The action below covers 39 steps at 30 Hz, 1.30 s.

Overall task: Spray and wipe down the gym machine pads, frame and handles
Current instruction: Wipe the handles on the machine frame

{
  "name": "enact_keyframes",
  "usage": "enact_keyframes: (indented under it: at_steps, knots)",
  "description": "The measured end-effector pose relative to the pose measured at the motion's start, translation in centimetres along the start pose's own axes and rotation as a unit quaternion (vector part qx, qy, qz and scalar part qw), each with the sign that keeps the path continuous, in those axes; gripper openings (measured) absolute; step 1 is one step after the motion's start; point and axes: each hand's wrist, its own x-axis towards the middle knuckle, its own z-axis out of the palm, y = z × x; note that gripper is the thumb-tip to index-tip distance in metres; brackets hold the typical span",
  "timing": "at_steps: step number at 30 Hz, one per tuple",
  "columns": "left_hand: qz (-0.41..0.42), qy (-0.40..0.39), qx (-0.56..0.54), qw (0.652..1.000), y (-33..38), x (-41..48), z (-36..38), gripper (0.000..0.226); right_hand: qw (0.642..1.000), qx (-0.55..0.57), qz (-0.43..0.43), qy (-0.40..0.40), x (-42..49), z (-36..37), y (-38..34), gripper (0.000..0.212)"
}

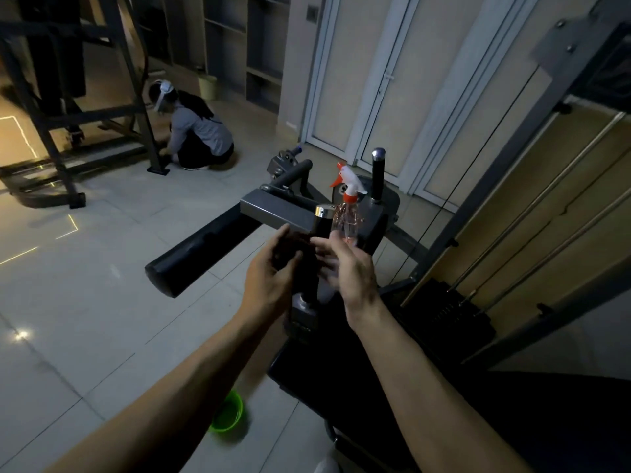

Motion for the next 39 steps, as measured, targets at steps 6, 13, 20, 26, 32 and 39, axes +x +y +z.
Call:
enact_keyframes:
  at_steps: [6, 13, 20, 26, 32, 39]
  knots:
    - [0.047, -0.008, 0.074, 0.996, 1.4, 4.5, 4.1, 0.032, 0.984, -0.092, 0.007, 0.151, 2.1, -2.9, 2.8, 0.019]
    - [0.133, 0.003, 0.108, 0.985, -3.9, 0.8, 3.3, 0.059, 0.987, -0.161, -0.003, 0.015, 2.3, -0.1, 4.5, 0.043]
    - [0.138, 0.013, 0.093, 0.986, -7.9, -2.9, 2.7, 0.065, 0.989, -0.146, 0.025, 0.022, 1.9, 0.3, 5.4, 0.058]
    - [0.090, -0.037, 0.181, 0.979, -9.7, -4.6, 0.9, 0.072, 0.978, -0.202, 0.019, 0.038, 2.0, 0.7, 5.2, 0.065]
    - [-0.009, 0.007, -0.018, 1.000, -0.8, 4.0, 0.5, 0.051, 0.967, -0.244, -0.013, 0.076, 1.8, 0.2, 5.0, 0.021]
    - [-0.050, -0.128, -0.019, 0.990, -0.9, 5.7, 0.6, 0.037, 0.964, -0.241, -0.018, 0.106, 2.4, -0.4, 7.4, 0.021]
